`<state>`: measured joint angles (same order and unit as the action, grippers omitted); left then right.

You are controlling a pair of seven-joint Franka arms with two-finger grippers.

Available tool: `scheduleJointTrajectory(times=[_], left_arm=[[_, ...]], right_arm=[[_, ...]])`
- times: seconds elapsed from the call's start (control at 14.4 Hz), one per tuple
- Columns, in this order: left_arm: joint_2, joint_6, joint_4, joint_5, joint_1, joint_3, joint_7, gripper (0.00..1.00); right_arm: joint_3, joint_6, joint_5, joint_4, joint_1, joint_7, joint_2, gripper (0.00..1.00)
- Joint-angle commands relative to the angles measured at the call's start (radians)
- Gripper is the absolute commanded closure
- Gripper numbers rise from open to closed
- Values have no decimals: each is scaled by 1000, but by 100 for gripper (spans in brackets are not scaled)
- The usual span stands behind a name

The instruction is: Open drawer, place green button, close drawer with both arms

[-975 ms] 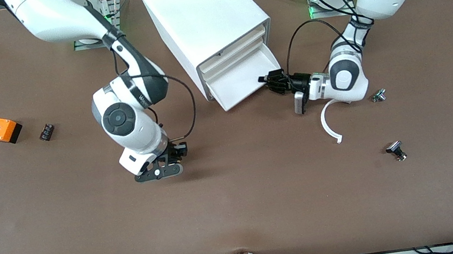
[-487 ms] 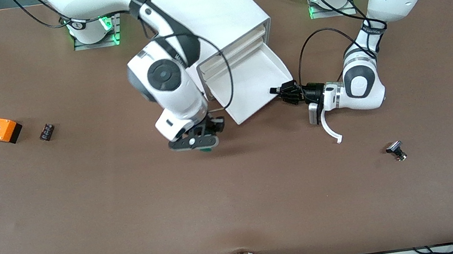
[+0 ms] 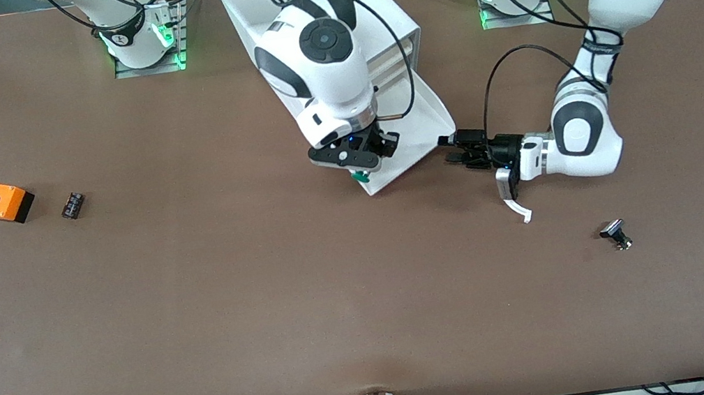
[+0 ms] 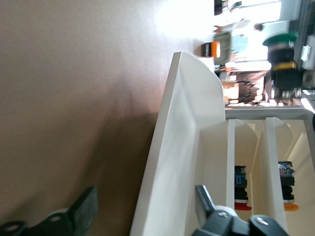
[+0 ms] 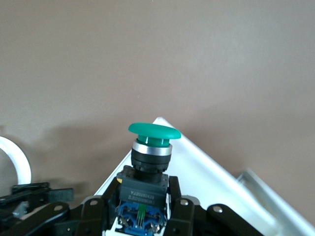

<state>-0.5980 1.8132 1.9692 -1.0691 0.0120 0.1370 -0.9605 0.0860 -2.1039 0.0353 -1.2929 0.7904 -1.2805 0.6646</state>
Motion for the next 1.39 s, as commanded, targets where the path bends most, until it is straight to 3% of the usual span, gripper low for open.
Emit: scheduleJointTrajectory(times=[0.0,0.56,0.63,0.7,0.77,0.91,1.04,1.32], left_arm=[[87,-76,-83,191,12,0,237,1],[146,-446,-511,792,25,15,834,1],[146,-472,-550,845,19,19,859,1],[150,-485,-591,903,14,21,867,1],[156,-491,-625,960,8,23,867,1],[159,-491,-696,1069,-16,23,867,1],[158,-494,-733,1091,-17,20,867,1],[123,-471,-783,1086,-20,6,864,0]], right_arm=[[-11,24,3,34,50,-146,29,100],[-9,12,0,23,118,-390,119,100],[-8,12,-2,23,118,-392,118,90],[-8,12,-2,24,118,-389,118,51],[-8,12,4,26,119,-390,116,2],[-9,13,11,33,116,-355,110,0],[-17,31,12,52,109,-230,90,0],[-55,145,0,78,2,294,9,0]])
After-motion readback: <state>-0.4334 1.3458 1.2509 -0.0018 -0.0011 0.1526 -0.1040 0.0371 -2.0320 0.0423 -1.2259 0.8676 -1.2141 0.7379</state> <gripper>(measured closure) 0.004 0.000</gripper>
